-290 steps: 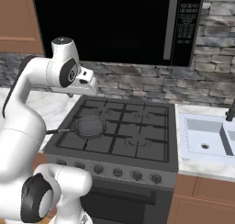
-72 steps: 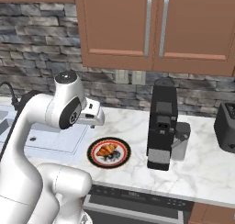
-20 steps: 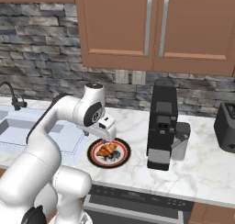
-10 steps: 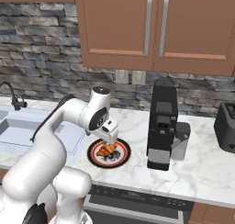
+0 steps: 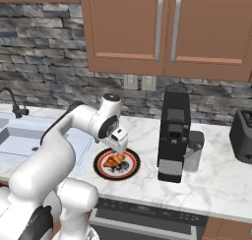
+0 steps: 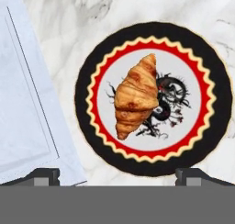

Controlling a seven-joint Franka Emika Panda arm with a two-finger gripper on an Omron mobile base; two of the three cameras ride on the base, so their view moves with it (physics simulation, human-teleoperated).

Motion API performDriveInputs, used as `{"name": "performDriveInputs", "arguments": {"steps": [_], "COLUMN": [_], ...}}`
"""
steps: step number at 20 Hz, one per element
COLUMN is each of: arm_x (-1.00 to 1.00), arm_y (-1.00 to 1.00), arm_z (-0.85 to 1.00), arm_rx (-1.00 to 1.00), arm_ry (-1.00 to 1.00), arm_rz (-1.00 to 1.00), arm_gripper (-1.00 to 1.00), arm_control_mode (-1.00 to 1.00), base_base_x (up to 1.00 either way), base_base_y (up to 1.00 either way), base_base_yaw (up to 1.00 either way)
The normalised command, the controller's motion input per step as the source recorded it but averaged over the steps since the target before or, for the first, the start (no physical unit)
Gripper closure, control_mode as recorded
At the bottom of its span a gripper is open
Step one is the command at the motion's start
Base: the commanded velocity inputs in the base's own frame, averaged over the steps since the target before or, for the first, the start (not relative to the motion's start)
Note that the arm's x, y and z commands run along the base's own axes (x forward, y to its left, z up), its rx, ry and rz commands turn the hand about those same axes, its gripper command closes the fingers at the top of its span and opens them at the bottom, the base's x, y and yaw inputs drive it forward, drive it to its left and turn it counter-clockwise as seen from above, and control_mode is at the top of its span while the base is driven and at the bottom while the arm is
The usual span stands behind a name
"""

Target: Pick the croissant and place it on the pan. Then turn on the stove to warm the croissant.

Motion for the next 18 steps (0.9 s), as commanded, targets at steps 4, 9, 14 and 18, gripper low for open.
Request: {"name": "performDriveInputs", "arguments": {"steps": [4, 9, 14, 18], "arm_x": [0.08, 0.00, 0.00, 0.00], "arm_y": [0.00, -0.07, -0.13, -0.02], "arm_z": [-0.20, -0.20, -0.13, -0.10], "arm_rx": [0.00, 0.00, 0.00, 0.00], "arm_ry": [0.00, 0.00, 0.00, 0.00], "arm_rz": [-0.06, -0.07, -0.07, -0.06], "arm_gripper": [-1.00, -1.00, -1.00, -1.00], "arm_control_mode": [-1.00, -1.00, -1.00, -1.00], "base_base_x": [0.00, 0.00, 0.00, 0.00], "base_base_y": [0.00, 0.00, 0.00, 0.00], "base_base_yaw": [0.00, 0.00, 0.00, 0.00]}}
